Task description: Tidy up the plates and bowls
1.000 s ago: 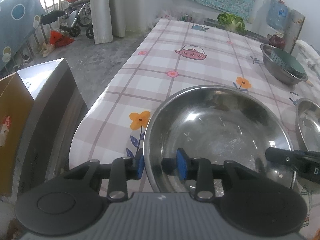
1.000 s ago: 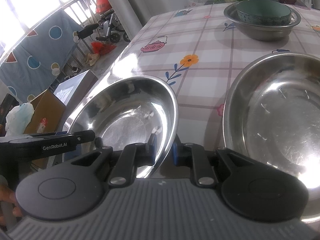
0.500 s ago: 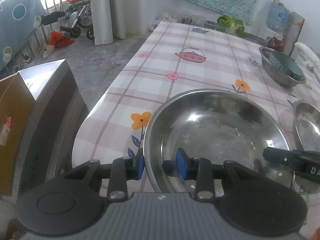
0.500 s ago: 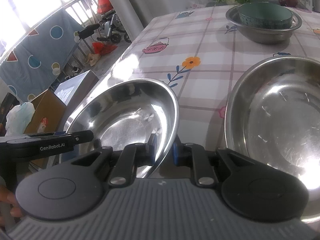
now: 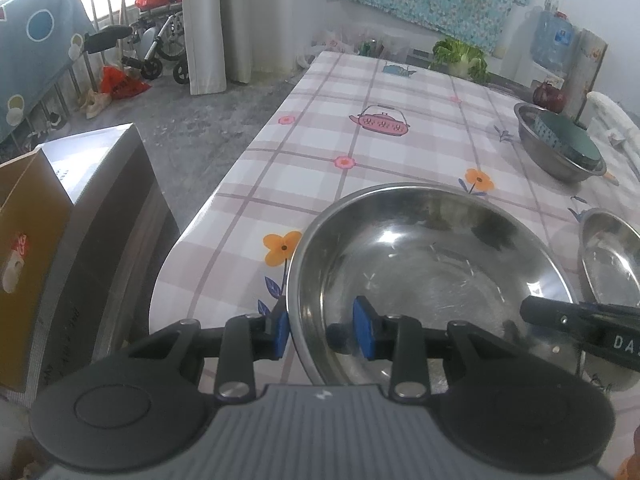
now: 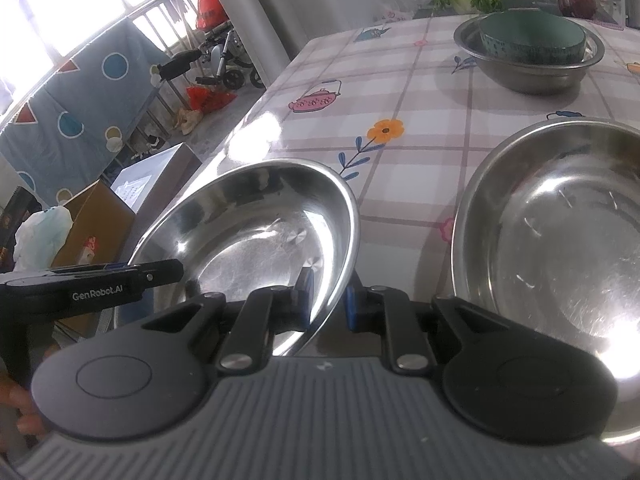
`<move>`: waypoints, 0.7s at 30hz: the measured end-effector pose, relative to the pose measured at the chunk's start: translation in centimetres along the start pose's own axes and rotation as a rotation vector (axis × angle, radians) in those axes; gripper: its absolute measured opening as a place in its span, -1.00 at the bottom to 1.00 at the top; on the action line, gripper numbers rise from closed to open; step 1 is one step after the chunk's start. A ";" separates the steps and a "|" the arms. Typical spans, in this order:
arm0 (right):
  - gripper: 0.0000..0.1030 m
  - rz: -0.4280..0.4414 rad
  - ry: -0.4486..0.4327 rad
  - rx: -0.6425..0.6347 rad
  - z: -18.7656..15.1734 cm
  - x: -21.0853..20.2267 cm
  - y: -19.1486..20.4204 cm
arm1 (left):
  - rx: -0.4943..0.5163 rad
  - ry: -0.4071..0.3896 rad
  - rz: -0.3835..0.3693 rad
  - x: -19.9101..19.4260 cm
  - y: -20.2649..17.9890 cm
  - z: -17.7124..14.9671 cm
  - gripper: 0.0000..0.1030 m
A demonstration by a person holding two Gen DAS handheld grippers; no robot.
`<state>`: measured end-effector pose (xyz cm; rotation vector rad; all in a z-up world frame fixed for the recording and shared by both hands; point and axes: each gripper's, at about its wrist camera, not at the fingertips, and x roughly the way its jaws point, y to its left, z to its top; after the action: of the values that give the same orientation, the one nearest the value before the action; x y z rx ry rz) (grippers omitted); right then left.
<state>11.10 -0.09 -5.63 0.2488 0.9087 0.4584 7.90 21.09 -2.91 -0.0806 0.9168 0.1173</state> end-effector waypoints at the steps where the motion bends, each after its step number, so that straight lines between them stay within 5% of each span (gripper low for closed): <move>1: -0.69 0.000 -0.001 0.000 0.0 0.0 -0.1 | 0.000 -0.001 0.000 0.0 0.0 0.0 -0.34; 21: -0.69 0.005 -0.016 0.000 0.2 -0.7 -0.1 | 0.004 -0.019 -0.002 -1.1 -0.2 0.3 -0.34</move>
<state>10.87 -0.53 -5.06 0.2547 0.8922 0.4601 7.57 20.84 -1.86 -0.0767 0.8982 0.1144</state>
